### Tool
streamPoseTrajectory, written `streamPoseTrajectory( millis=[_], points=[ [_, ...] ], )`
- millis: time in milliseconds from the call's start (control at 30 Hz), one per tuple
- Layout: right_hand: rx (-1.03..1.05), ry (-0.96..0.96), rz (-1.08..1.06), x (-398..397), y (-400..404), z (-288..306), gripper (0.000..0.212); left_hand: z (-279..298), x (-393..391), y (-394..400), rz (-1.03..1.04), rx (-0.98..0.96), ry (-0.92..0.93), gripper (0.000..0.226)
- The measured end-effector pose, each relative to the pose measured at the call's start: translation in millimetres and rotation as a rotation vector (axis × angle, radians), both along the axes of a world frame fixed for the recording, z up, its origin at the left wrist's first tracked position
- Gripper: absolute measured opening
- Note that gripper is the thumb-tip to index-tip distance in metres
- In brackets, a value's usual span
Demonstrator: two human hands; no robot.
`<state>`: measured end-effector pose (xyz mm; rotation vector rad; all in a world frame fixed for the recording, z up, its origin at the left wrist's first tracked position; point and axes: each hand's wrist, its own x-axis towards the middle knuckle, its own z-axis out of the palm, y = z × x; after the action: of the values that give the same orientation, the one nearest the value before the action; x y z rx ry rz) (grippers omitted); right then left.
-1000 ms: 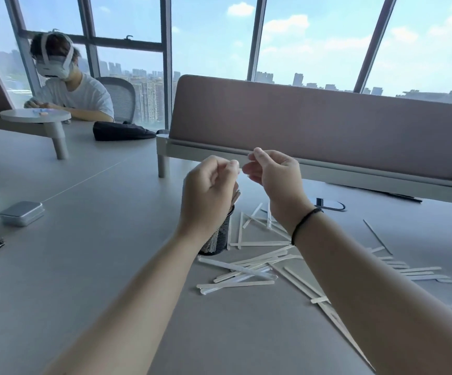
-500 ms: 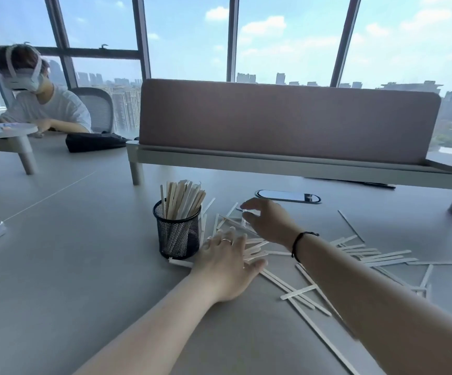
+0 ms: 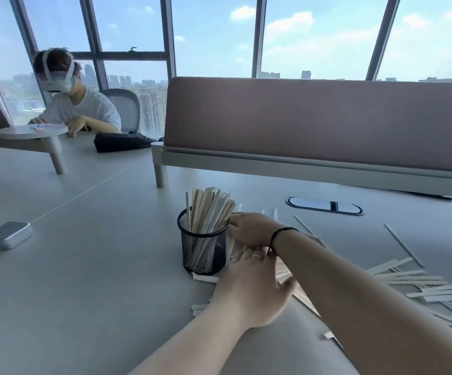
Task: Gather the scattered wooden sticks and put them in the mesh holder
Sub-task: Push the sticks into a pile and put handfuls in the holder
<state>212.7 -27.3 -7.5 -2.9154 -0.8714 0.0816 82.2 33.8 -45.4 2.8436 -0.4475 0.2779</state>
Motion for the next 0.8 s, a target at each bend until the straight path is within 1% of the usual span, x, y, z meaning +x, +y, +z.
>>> streamPoseTrajectory(
  millis=[67, 133, 200, 267, 333, 400, 467, 533, 567, 633, 700, 767, 800],
  points=[
    [0.018, 0.04, -0.042, 0, -18, 2, 0.043, -1, 0, -2, -0.002, -0.02, -0.013, 0.074],
    [-0.01, 0.033, -0.074, -6, -39, 2, 0.039, 1, -2, -3, 0.002, -0.029, -0.02, 0.068],
    [-0.025, 0.036, -0.089, -18, -59, 5, 0.037, 5, -4, -4, 0.016, -0.017, -0.029, 0.061],
    [0.015, 0.037, -0.13, -32, -75, 4, 0.038, 7, -5, -4, 0.044, 0.011, -0.056, 0.06],
    [0.048, -0.03, -0.187, -47, -89, 5, 0.037, 9, -7, -4, 0.059, 0.021, -0.076, 0.063],
    [0.092, -0.086, -0.239, -65, -103, 6, 0.037, 8, -7, -4, 0.065, 0.025, -0.06, 0.073],
    [0.138, -0.05, -0.222, -83, -119, 7, 0.035, 7, -6, -5, 0.066, 0.032, -0.025, 0.083],
    [0.261, 0.036, -0.235, -91, -136, 11, 0.031, 8, -7, -3, 0.067, 0.027, -0.001, 0.086],
    [0.326, 0.043, -0.276, -93, -150, 14, 0.031, 9, -8, -6, 0.056, 0.025, 0.001, 0.085],
    [0.398, -0.029, -0.419, -84, -187, 14, 0.038, 13, -11, -11, 0.032, 0.01, -0.009, 0.077],
    [0.394, -0.075, -0.625, -72, -230, 9, 0.054, 17, -16, -17, 0.006, -0.028, 0.001, 0.07],
    [0.334, 0.001, -0.806, -63, -263, -3, 0.075, 18, -19, -19, -0.014, -0.058, 0.021, 0.068],
    [0.276, 0.036, -0.852, -62, -270, -9, 0.08, 17, -18, -19, -0.019, -0.07, 0.031, 0.067]
  ],
)
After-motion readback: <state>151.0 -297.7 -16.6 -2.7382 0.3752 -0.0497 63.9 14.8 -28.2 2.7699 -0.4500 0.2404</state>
